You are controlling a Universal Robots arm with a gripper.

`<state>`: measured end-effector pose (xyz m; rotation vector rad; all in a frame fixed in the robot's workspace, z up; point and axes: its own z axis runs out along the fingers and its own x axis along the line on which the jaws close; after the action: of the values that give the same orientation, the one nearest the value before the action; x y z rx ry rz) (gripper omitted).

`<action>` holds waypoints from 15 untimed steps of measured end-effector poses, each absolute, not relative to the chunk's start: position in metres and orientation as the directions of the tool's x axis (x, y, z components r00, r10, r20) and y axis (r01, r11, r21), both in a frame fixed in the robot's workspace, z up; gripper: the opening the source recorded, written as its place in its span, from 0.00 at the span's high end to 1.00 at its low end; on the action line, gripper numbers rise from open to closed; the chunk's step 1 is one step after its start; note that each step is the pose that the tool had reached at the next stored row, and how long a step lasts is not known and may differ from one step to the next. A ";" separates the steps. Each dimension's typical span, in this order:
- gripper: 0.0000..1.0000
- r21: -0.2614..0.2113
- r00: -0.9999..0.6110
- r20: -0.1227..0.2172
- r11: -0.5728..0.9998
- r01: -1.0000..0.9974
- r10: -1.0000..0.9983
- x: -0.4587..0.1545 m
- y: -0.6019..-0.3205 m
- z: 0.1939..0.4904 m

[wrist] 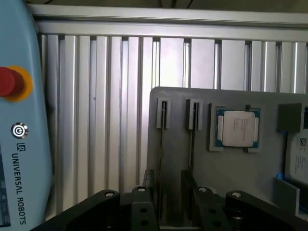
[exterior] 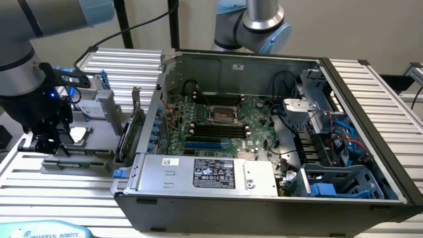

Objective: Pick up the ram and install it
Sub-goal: 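Pick up the ram and move it above insertion slot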

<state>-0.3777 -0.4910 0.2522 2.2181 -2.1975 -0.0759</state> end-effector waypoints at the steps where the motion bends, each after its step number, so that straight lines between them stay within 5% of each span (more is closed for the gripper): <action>1: 0.64 0.047 0.009 -0.022 -0.010 -0.999 -1.000 -0.378 -0.491 0.250; 15: 0.64 0.047 0.009 -0.022 -0.010 -0.999 -1.000 -0.377 -0.491 0.225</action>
<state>-0.3773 -0.4910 0.2249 2.2184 -2.1974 -0.0759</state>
